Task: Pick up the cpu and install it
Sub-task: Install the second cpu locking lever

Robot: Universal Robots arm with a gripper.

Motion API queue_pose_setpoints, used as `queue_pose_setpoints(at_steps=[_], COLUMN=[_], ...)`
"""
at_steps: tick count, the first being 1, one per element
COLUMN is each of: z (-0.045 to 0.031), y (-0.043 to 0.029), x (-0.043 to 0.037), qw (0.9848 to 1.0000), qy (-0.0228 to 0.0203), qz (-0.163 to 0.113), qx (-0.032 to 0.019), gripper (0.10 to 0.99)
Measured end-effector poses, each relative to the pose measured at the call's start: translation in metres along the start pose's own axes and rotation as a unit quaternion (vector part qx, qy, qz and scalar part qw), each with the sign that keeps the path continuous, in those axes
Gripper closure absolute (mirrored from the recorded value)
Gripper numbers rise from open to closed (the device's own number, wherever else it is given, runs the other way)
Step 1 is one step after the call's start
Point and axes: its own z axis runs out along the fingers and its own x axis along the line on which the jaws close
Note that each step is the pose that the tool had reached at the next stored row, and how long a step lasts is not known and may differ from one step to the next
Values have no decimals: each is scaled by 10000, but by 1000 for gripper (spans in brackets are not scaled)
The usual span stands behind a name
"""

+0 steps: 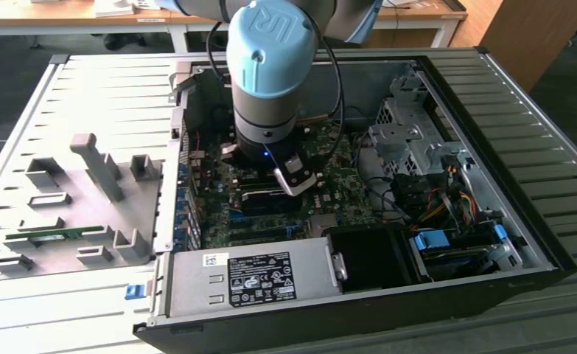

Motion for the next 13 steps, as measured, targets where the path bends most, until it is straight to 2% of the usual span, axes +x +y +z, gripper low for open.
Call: queue_pose_setpoints(at_steps=[5, 13], z=[19, 31], y=[-8, -13], x=[6, 58], qw=[10000, 10000], qy=[0, 1], qz=[0, -6], qx=[-25, -84], gripper=[980, 980])
